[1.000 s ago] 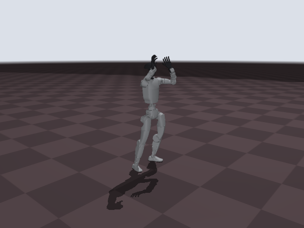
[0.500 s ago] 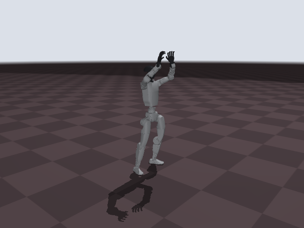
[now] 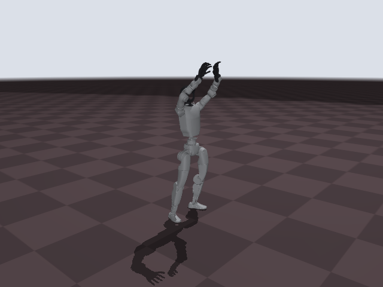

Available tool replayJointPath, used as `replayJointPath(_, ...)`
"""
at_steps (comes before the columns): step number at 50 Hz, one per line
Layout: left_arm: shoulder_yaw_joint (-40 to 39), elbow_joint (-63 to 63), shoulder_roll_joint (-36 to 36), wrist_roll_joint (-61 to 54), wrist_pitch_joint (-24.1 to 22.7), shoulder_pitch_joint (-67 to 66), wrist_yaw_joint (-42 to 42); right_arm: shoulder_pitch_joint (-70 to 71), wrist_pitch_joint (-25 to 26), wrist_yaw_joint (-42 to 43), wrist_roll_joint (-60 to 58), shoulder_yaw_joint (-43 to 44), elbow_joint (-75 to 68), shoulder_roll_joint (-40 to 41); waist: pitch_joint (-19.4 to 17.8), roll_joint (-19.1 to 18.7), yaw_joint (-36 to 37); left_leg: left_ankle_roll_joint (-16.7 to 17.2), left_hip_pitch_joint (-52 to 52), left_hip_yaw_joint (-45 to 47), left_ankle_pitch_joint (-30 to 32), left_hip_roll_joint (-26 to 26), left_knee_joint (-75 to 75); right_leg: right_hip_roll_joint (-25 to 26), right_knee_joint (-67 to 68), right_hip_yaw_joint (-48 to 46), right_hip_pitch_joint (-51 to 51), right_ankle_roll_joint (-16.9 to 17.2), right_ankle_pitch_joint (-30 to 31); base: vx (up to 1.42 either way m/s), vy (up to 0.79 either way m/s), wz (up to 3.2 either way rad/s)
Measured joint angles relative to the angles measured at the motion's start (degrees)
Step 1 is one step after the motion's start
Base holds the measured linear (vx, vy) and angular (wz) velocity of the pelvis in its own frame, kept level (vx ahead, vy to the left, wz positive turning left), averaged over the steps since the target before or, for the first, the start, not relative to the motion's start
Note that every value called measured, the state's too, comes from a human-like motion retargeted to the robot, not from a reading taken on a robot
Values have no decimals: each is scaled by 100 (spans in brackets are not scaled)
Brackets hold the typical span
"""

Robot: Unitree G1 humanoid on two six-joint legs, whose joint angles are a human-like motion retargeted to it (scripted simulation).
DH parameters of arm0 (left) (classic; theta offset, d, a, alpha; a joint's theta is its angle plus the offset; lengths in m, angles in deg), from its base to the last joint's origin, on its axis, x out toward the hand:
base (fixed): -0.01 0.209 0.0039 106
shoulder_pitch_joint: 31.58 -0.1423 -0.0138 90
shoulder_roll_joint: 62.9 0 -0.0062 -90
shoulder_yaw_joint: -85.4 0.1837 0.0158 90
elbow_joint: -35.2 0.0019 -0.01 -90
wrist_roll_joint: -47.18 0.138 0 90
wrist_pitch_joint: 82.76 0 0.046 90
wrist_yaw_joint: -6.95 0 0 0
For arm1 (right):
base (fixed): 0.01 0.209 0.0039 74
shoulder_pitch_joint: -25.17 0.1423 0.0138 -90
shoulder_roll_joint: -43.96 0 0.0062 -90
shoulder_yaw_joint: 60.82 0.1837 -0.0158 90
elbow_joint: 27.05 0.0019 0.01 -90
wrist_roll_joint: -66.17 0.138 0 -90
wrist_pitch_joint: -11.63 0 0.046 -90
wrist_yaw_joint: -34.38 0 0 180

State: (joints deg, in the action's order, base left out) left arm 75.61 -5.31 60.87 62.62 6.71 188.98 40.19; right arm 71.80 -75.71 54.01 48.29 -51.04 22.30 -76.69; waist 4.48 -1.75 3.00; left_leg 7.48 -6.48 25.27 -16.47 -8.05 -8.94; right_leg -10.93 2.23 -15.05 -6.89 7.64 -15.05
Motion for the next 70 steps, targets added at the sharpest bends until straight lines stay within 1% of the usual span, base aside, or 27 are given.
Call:
replayJointPath(2, 0, 302, 19, -361, -165, 102, -394, 113, 0, -68, 403, 1, -514, 352, 42, -97, 44, 14, 0, 34, -2, -3, 21, 9, -6, 33, 29, -9, -3, 0, 0, 0)
replayJointPath(4, 0, 147, 166, -687, -245, 240, -360, 215, -46, 212, 803, 89, -370, 293, 40, -112, 115, 13, -6, 77, -10, 4, 53, 13, -37, 76, 51, -6, -5, 2, 0, -19)
replayJointPath(8, -599, -1431, 863, -870, -310, -66, 481, -164, -148, 1157, 658, 837, 1483, -741, -11, 18, 206, -35, -70, 145, -47, 36, 103, 4, -121, 151, 20, 10, -9, 1, 0, -10)
replayJointPath(12, -2428, -3951, 1842, -406, -222, -1761, 1085, -1685, -119, 1553, -121, 2317, 3997, -2254, -178, 89, 274, -94, -150, 123, -95, 42, 62, -10, -90, 161, -68, -57, -52, 0, 0, 0)
replayJointPath(15, -4561, -5649, 2191, 201, -117, -3956, 1337, -3888, -235, 1488, -498, 4302, 5570, -3202, -418, 27, 285, -115, -203, 31, -133, 24, -1, -8, -25, 97, -168, -101, -98, 0, 0, 16)
replayJointPath(18, -6374, -6979, 1949, 620, -112, -6197, 1459, -6469, -400, 1174, -789, 6460, 6649, -3241, -549, -79, 128, -112, -206, -94, -150, 11, -38, -2, 8, -6, -247, -109, -122, -1, 1, 30)
replayJointPath(20, -6620, -7413, 1722, 694, -150, -6688, 1436, -7204, -468, 914, -885, 6967, 7003, -3047, -629, -74, 41, -115, -186, -146, -144, 20, -38, -9, 8, -47, -259, -115, -127, -1, 0, 12)
replayJointPath(23, -6114, -7445, 1566, 672, -83, -6415, 1125, -7308, -433, 471, -926, 6830, 7204, -2733, -526, -7, 22, -127, -164, -149, -127, 25, -41, -13, -11, -43, -249, -139, -116, 0, 0, 0)
replayJointPath(25, -4967, -6655, 1424, 600, 48, -5201, 932, -6401, -275, 306, -948, 6027, 6688, -2537, -386, 76, 101, -129, -131, -103, -115, 20, -46, -9, -26, 1, -197, -145, -97, -1, -1, -11)
replayJointPath(28, -2686, -4010, 611, 288, 177, -2684, 734, -3603, 59, 609, -963, 3671, 4163, -1646, -229, 176, 194, -114, -106, 15, -84, 16, -21, -3, -36, 103, -95, -113, -65, -4, -1, -29)
replayJointPath(31, -1304, -965, -481, 72, 258, -1141, 288, -1485, 331, 936, -631, 1833, 795, -35, -201, 124, 211, -109, -86, 125, -41, 10, 13, 7, -38, 187, 2, -63, -22, -5, -1, -26)
replayJointPath(33, -743, 865, -1169, -37, 238, -555, -74, -745, 307, 875, -103, 1196, -1235, 979, -218, 104, 204, -109, -57, 171, -9, 12, 34, 8, -41, 214, 63, -21, 9, -5, -1, -14)
replayJointPath(35, -515, 2125, -1664, -294, 176, -251, -458, -381, 173, 553, 605, 1018, -2594, 1646, -225, 122, 177, -95, -14, 183, 21, 19, 56, 5, -50, 214, 116, 22, 32, 0, 0, 0)
replayJointPath(37, -712, 2478, -1784, -757, 129, -130, -707, -219, 79, 240, 1246, 1179, -3010, 1852, -230, 145, 121, -68, 29, 165, 39, 24, 74, 5, -65, 194, 148, 35, 44, 0, 0, 0)
replayJointPath(40, -1323, 1605, -1379, -1547, 38, -225, -494, -227, 43, 329, 1624, 1535, -2300, 1588, -264, 145, -1, -38, 76, 112, 46, 25, 88, 10, -94, 149, 155, 1, 53, 0, 0, 0)
replayJointPath(42, -1766, 259, -807, -1626, -86, -609, 44, -486, 59, 805, 1206, 1796, -1049, 1060, -306, 131, -77, -37, 90, 73, 42, 23, 84, 13, -105, 123, 140, -38, 54, 0, 0, 0)
replayJointPath(46, -2933, -2978, 593, -565, -150, -2122, 1057, -1668, 150, 1610, -334, 2724, 2319, -623, -471, 123, -115, -48, 74, 17, 14, 10, 49, 23, -92, 99, 88, -102, 35, 0, 0, 0)
replayJointPath(48, -3876, -4472, 1154, 17, -128, -3266, 1285, -2627, 126, 1698, -944, 3523, 3971, -1511, -626, 123, -79, -66, 36, 0, -5, 7, 39, 26, -82, 96, 45, -116, 21, 0, 0, 0)
replayJointPath(50, -4912, -5632, 1383, 396, -163, -4525, 1373, -3728, -9, 1715, -1240, 4412, 5272, -2152, -755, 97, -33, -81, 7, -24, -30, 10, 32, 22, -76, 76, 3, -101, 6, 0, 0, 0)
replayJointPath(53, -5640, -6477, 1316, 465, -219, -5518, 1320, -4751, -118, 1730, -1354, 5132, 6206, -2415, -835, 67, -74, -90, -12, -87, -47, 21, 31, 10, -74, 11, -56, -96, -15, 3, 1, 13)
replayJointPath(55, -5656, -6662, 1263, 372, -197, -5607, 1160, -4992, -103, 1703, -1383, 5222, 6404, -2382, -755, 80, -135, -82, -16, -138, -50, 28, 27, 3, -81, -48, -102, -110, -27, 5, 1, 23)
replayJointPath(57, -5248, -6449, 1236, 224, -93, -5185, 954, -4803, 9, 1683, -1445, 4934, 6207, -2268, -537, 114, -203, -54, -1, -192, -50, 24, 5, 3, -88, -115, -141, -131, -34, 6, 0, 26)
replayJointPath(60, -3559, -4719, 748, 105, 135, -3190, 917, -3066, 226, 1803, -1492, 3221, 4618, -1877, -278, 195, -196, -12, 62, -241, -57, 11, -47, 3, -95, -192, -145, -121, -35, 5, 0, 17)
replayJointPath(63, -2106, -1565, -493, -71, 413, -1465, 923, -1147, 331, 1652, -1209, 998, 1800, -703, -74, 172, -90, -16, 68, -216, -57, 5, -51, 0, -81, -202, -129, -70, -32, 0, 0, 0)
replayJointPath(65, -1514, 733, -1489, -311, 568, -743, 589, -563, 333, 1242, -834, 66, -197, 264, 14, 164, 7, -56, 56, -173, -54, 9, -44, -7, -71, -183, -110, -35, -27, 0, 0, 0)
replayJointPath(68, -1160, 3170, -2624, -1091, 492, -184, -413, -501, 269, 526, 243, 31, -2678, 1470, 80, 231, 80, -101, 46, -113, -41, 25, -33, -25, -67, -151, -79, 1, -21, 0, 0, 0)
replayJointPath(70, -1182, 3641, -2843, -1677, 466, -35, -853, -445, 291, 206, 1132, 477, -3478, 1855, 96, 229, 134, -107, 51, -95, -37, 29, -35, -29, -71, -135, -67, -3, -23, 0, 0, 0)
